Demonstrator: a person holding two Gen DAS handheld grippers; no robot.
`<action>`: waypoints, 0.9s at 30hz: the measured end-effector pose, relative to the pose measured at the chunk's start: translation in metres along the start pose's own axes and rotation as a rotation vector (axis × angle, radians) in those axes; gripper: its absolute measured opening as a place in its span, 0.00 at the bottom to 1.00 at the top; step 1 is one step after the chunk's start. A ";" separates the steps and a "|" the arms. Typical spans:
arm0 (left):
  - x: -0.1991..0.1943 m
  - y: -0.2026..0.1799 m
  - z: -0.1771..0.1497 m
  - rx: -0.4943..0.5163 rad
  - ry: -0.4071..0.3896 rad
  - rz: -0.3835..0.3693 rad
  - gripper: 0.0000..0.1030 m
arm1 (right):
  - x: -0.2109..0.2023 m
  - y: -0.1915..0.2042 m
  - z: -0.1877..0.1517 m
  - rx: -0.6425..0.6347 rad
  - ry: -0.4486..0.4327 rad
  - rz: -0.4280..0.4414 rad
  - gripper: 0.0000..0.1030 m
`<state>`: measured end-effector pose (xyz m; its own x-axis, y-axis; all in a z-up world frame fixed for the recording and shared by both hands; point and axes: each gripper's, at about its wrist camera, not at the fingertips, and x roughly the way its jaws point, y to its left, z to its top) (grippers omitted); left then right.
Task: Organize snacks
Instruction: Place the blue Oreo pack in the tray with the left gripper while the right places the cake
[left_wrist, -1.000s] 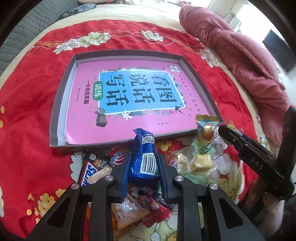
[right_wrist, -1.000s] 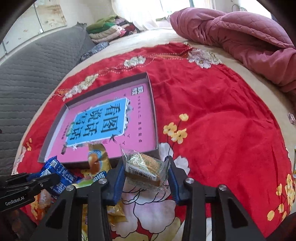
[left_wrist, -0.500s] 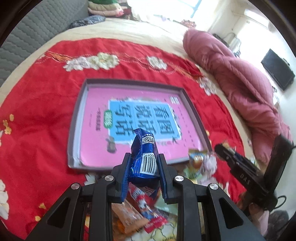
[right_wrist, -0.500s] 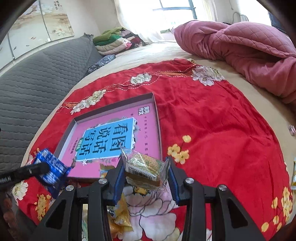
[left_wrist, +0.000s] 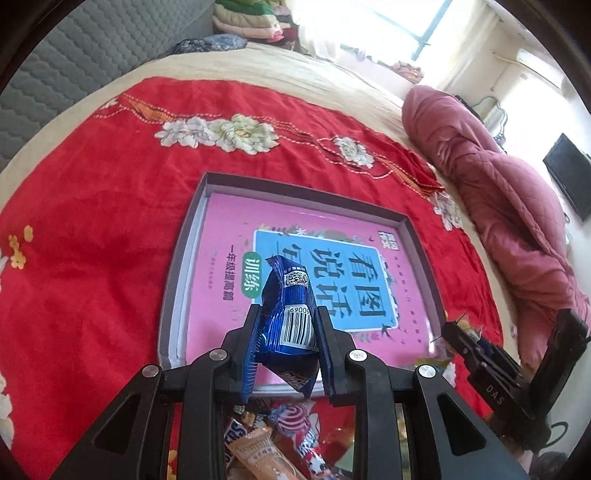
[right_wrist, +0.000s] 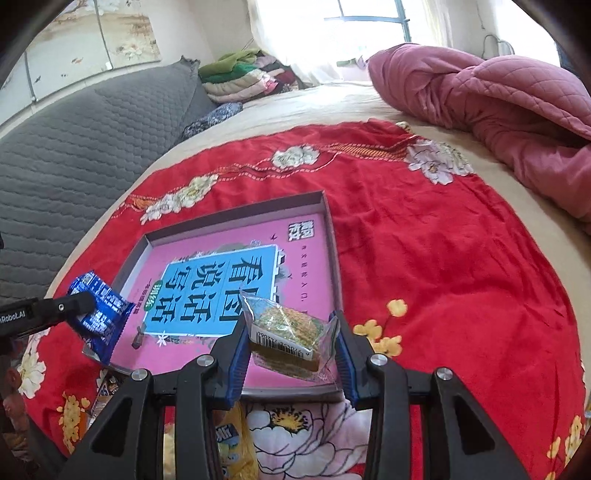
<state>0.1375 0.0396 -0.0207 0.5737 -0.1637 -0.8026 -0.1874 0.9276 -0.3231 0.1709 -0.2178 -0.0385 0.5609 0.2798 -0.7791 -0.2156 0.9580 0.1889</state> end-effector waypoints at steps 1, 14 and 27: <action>0.003 0.002 0.000 -0.007 0.002 0.000 0.28 | 0.003 0.001 0.000 -0.004 0.006 0.001 0.40; 0.016 0.011 -0.005 -0.028 0.028 0.028 0.28 | 0.019 0.006 -0.005 -0.020 0.065 0.009 0.41; 0.022 0.018 -0.007 -0.042 0.051 0.047 0.28 | 0.022 0.000 -0.004 0.013 0.084 -0.005 0.42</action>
<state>0.1412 0.0508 -0.0479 0.5225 -0.1383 -0.8414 -0.2473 0.9197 -0.3048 0.1805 -0.2119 -0.0583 0.4928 0.2691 -0.8275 -0.2022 0.9604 0.1919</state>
